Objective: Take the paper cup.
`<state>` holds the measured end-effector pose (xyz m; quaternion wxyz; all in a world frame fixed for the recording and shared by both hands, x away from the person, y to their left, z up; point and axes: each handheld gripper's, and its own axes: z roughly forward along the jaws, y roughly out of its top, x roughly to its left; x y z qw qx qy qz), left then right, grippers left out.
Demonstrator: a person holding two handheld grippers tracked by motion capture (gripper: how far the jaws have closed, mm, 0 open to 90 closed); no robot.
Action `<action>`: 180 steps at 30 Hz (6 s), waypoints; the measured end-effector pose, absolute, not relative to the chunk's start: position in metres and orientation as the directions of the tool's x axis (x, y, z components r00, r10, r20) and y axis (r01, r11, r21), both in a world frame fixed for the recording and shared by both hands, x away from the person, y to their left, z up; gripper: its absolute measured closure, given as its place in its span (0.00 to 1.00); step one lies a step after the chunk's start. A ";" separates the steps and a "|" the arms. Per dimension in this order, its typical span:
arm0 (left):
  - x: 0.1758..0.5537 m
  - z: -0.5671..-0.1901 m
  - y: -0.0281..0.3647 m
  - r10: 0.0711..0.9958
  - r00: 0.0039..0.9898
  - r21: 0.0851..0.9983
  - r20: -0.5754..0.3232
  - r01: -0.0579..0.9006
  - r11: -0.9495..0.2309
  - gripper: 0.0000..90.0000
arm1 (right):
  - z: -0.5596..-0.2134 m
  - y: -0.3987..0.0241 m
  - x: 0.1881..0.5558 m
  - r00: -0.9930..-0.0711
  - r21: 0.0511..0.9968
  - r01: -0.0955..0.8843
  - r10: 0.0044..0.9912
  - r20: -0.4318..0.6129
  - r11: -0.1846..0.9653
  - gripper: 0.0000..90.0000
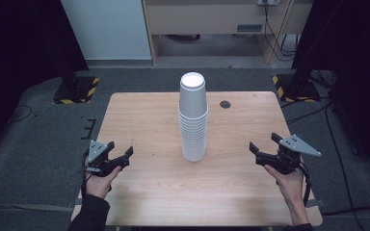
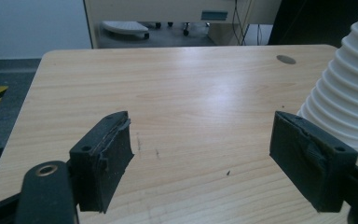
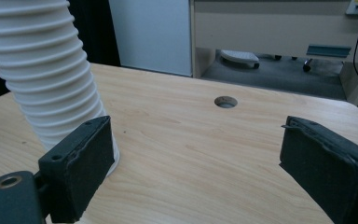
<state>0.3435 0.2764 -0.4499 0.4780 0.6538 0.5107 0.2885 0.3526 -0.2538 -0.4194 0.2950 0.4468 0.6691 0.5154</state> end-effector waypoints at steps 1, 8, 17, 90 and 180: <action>0.344 -0.450 0.276 0.944 0.312 0.920 -0.111 0.392 -0.021 0.22 | -0.418 -0.253 0.352 -0.427 0.955 0.289 0.902 0.072 0.061 0.11; 0.346 -0.441 0.267 0.932 0.346 0.927 -0.112 0.373 -0.027 0.23 | -0.410 -0.248 0.352 -0.442 0.961 0.269 0.894 0.070 0.058 0.11; 0.351 -0.426 0.260 0.924 0.368 0.941 -0.107 0.338 -0.025 0.24 | -0.391 -0.243 0.355 -0.451 0.972 0.230 0.890 0.070 0.040 0.10; 0.382 -0.375 0.134 0.778 0.625 0.980 -0.066 0.189 -0.069 0.23 | -0.314 -0.143 0.391 -0.605 0.992 0.122 0.794 0.056 0.022 0.09; 0.417 -0.381 0.108 0.716 0.697 0.985 -0.032 0.145 -0.097 0.09 | -0.317 -0.081 0.441 -0.716 0.992 0.126 0.693 0.086 0.006 0.16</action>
